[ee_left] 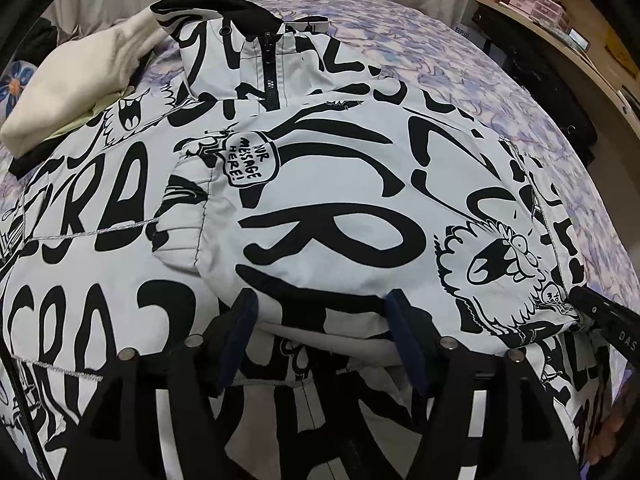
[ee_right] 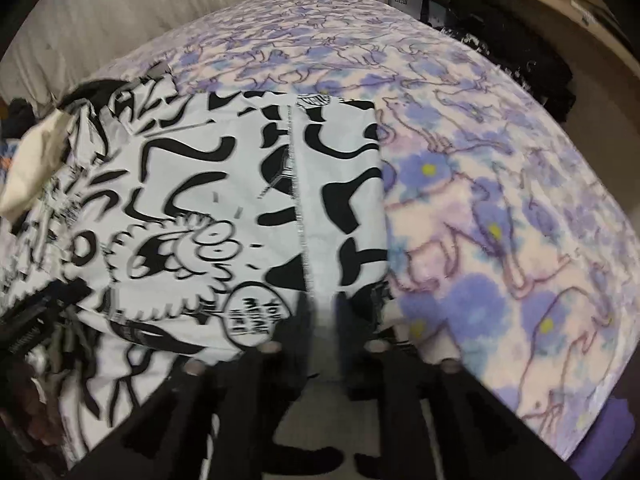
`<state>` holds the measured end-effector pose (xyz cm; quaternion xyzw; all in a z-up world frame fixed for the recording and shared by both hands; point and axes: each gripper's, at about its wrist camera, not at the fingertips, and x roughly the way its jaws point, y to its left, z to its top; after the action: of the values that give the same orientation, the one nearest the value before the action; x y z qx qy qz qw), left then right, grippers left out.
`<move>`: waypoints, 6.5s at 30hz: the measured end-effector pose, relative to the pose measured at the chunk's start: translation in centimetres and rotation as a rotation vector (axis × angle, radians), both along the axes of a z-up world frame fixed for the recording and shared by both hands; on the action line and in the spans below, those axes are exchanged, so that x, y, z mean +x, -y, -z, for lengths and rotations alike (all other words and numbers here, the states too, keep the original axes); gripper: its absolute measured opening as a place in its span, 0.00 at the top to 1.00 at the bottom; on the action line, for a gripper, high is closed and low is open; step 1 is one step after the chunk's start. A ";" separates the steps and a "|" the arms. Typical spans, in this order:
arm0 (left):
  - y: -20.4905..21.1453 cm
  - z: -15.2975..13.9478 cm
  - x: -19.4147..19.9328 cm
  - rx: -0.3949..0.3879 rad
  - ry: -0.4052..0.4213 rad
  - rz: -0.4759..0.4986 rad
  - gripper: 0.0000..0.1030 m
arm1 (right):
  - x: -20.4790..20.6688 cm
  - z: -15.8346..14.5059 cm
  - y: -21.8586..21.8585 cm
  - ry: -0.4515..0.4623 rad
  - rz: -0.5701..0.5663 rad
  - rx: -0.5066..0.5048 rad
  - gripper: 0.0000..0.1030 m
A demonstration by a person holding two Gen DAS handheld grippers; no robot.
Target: Fold large clothes
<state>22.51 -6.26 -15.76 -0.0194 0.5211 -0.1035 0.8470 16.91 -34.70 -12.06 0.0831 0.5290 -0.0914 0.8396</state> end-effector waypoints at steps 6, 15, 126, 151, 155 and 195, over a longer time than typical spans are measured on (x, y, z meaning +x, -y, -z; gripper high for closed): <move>-0.3 -0.7 -0.6 0.012 -0.012 -0.025 0.20 | -0.7 -0.9 -0.6 0.016 0.012 0.033 0.62; -0.8 -2.1 -2.2 0.045 -0.024 -0.064 0.20 | -2.3 -1.3 -1.5 0.017 0.011 0.049 0.61; -41.0 -14.8 -11.2 0.136 0.478 -0.492 0.95 | -1.3 -0.6 -36.3 0.034 -0.480 0.136 0.25; -17.5 -4.7 -6.5 -0.040 0.238 -0.042 0.31 | 0.5 0.3 -22.2 0.060 -0.231 0.300 0.25; -20.1 -6.3 -8.4 -0.027 0.273 -0.091 0.31 | 0.7 0.2 -22.7 0.062 -0.248 0.332 0.25; -28.3 0.1 -8.2 0.007 0.067 -0.260 0.34 | 6.0 -0.8 -17.8 0.032 -0.174 0.046 0.89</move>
<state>14.32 22.00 -15.88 -0.0804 0.4861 0.0081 0.8702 22.94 -16.88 -11.30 0.0575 0.5227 -0.0048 0.8506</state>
